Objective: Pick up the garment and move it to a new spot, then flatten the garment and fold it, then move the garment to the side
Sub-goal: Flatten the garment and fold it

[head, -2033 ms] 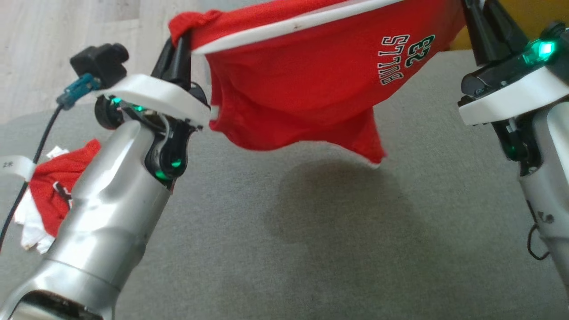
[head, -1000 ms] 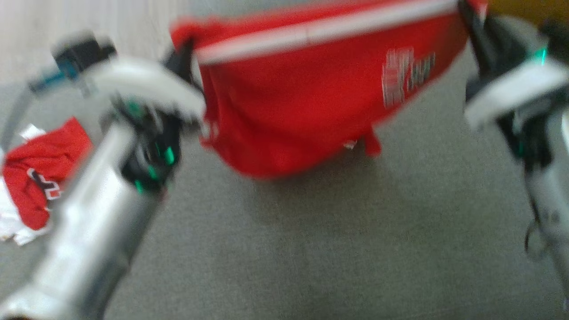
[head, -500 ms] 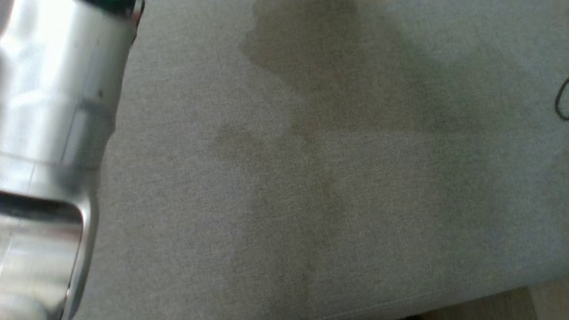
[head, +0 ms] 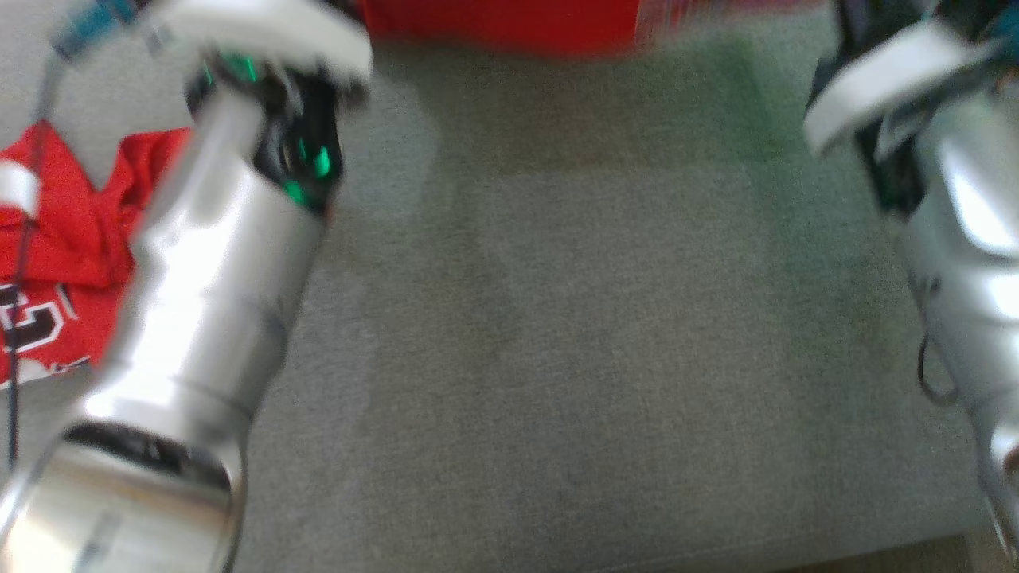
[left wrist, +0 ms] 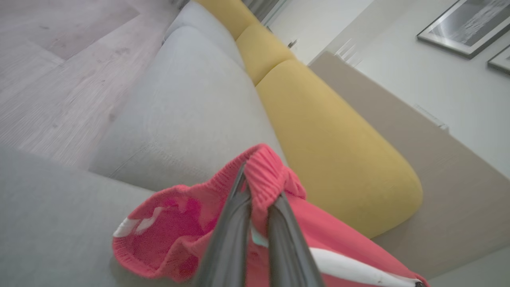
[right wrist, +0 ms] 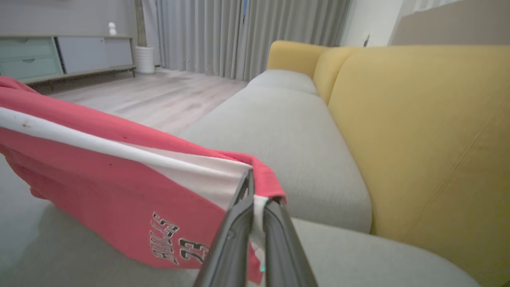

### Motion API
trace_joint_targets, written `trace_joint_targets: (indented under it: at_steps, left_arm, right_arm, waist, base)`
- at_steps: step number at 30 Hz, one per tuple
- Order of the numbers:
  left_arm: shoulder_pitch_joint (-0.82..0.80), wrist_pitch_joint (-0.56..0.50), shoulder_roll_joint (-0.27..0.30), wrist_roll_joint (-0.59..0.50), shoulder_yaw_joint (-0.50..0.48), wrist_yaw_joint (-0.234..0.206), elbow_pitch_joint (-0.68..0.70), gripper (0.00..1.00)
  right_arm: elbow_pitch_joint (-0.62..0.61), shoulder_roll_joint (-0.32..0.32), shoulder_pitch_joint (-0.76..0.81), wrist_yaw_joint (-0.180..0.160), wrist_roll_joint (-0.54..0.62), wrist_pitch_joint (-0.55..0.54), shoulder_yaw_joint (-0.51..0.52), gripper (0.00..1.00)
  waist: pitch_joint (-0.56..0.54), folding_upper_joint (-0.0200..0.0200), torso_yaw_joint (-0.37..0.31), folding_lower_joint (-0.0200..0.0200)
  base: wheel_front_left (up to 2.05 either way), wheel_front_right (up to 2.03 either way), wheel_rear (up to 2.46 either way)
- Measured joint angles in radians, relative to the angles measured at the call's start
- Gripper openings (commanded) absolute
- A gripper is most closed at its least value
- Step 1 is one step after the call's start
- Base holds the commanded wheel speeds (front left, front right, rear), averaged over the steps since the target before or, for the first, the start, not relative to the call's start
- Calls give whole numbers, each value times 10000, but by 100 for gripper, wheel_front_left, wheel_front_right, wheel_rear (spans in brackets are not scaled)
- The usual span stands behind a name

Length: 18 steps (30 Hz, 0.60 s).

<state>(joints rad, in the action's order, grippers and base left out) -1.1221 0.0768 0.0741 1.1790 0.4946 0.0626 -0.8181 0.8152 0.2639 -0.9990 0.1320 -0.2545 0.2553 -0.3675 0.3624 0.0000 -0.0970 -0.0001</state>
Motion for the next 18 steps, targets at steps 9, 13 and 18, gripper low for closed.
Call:
trace_joint_targets:
  at_steps: [9,13,18]
  left_arm:
    - [2323,-694,17,10,775,180,-184,0]
    - [3439,-963,109,12,1068,153,284,0]
    - [4392,-1020,238,10,1252,-35,995,0]
  right_arm:
    - [-324,1340,1576,0,-2368,-968,-2736,0]
    - [-1129,2217,2427,0,-3572,-1561,-3935,0]
    - [-1833,2918,2987,0,-4468,-1942,-4679,0]
  waist:
    - [-890,0,381,-1]
    - [-1408,0,503,-2]
    - [-1892,0,532,-2]
  base:
    - [0,0,0]
    - [0,0,0]
    - [0,0,0]
